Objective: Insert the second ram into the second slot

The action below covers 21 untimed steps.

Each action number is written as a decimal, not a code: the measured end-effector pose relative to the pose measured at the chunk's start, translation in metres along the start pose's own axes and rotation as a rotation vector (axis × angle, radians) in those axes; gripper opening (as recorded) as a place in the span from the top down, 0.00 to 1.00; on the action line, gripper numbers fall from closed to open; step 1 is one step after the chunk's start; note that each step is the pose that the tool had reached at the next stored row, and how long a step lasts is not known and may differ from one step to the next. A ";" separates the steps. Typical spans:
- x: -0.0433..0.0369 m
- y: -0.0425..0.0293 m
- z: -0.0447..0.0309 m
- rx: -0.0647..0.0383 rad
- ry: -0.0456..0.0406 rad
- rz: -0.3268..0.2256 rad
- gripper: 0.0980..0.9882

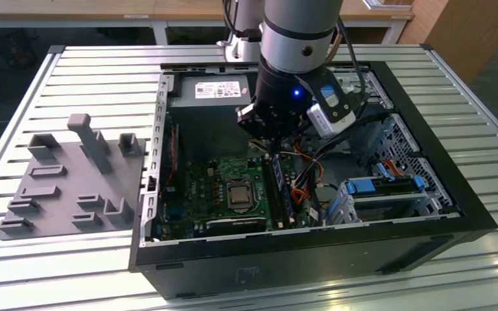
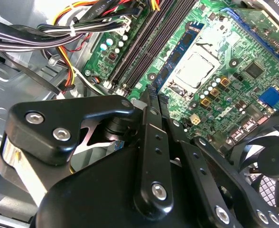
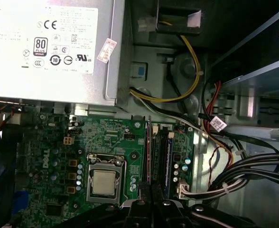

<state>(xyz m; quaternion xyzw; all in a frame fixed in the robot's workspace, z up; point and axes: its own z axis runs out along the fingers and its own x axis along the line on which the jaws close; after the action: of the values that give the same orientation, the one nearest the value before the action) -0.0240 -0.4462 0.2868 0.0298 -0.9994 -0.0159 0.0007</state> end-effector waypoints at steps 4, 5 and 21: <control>0.0000 0.0000 0.0007 0.000 0.0001 0.000 0.96; 0.0000 -0.0001 0.0010 0.000 0.0001 0.000 0.96; 0.0000 -0.0002 0.0038 0.000 0.0006 0.000 0.96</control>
<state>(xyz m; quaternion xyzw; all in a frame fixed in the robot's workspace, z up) -0.0240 -0.4462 0.2829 0.0298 -0.9994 -0.0159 0.0011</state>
